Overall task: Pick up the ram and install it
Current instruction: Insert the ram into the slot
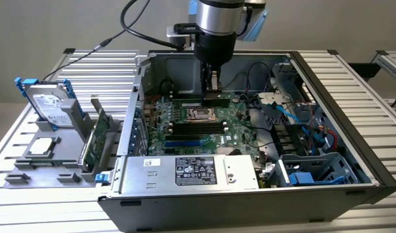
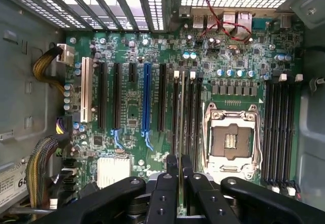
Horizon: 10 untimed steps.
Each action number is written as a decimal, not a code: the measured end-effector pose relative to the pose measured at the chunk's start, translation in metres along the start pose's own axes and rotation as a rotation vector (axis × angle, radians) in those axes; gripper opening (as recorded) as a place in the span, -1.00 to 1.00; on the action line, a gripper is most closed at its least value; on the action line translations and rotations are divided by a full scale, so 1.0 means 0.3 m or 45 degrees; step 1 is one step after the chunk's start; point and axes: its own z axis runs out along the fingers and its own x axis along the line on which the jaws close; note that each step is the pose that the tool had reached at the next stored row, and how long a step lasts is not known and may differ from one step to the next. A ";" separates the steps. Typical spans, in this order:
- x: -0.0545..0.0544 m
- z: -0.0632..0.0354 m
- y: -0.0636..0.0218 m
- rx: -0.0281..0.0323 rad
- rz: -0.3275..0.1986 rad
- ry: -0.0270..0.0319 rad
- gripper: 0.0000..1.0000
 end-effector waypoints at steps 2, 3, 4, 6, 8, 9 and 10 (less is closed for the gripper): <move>0.001 0.012 -0.001 -0.0001 0.004 -0.0002 -0.72; 0.001 0.018 -0.002 -0.0001 0.005 -0.0004 -0.72; 0.002 0.024 -0.003 -0.0001 0.006 -0.0004 -0.72; 0.002 0.037 -0.005 -0.0002 0.007 -0.0003 -0.72; 0.002 0.048 -0.006 -0.0002 0.008 -0.0004 -0.72; 0.002 0.054 -0.007 -0.0002 0.008 -0.0005 -0.72; 0.002 0.060 -0.008 -0.0002 0.008 -0.0005 -0.72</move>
